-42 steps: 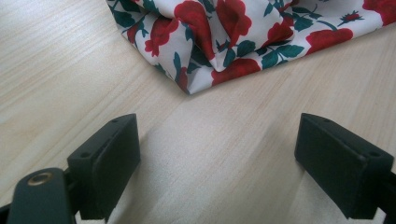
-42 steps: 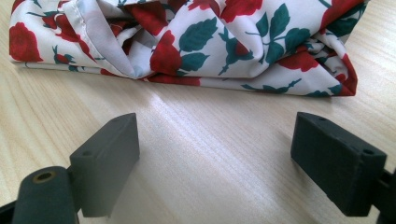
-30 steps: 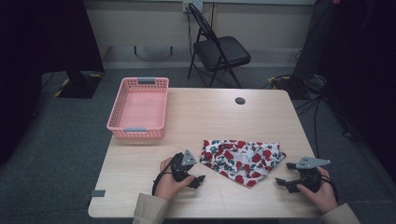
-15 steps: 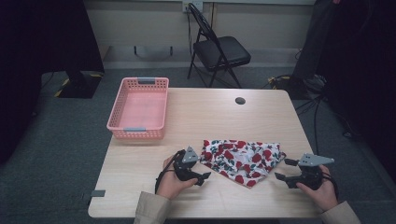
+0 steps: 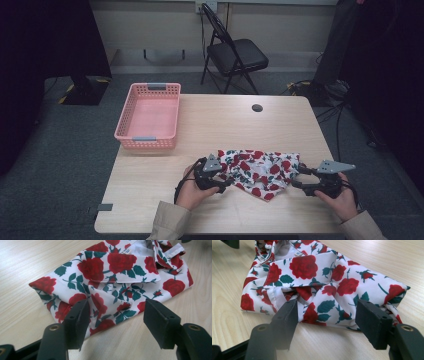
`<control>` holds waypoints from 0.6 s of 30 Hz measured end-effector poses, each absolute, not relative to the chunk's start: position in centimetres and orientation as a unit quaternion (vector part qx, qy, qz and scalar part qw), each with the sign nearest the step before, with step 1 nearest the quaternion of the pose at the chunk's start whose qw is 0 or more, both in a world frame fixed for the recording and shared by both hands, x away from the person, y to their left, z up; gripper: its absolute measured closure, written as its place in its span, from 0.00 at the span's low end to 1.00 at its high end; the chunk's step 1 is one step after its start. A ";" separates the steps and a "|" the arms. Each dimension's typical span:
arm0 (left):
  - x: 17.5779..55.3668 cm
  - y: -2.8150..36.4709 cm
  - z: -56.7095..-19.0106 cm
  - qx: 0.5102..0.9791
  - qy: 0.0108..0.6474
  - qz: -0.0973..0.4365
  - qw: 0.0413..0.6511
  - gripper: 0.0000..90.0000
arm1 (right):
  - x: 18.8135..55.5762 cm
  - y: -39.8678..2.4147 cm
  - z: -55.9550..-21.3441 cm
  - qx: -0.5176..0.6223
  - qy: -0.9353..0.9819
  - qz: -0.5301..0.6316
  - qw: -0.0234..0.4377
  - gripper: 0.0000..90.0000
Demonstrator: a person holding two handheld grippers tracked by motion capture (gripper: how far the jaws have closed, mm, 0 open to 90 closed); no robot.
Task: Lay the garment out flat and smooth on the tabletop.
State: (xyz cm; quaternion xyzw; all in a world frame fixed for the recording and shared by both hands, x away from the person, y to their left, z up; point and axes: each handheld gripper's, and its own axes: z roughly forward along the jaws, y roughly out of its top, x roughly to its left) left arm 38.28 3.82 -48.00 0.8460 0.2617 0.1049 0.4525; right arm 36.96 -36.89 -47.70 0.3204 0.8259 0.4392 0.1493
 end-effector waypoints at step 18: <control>39.1 3.0 -49.1 0.854 0.257 0.096 0.441 0.69 | 37.6 -35.8 -48.2 0.296 0.839 0.435 0.139 0.64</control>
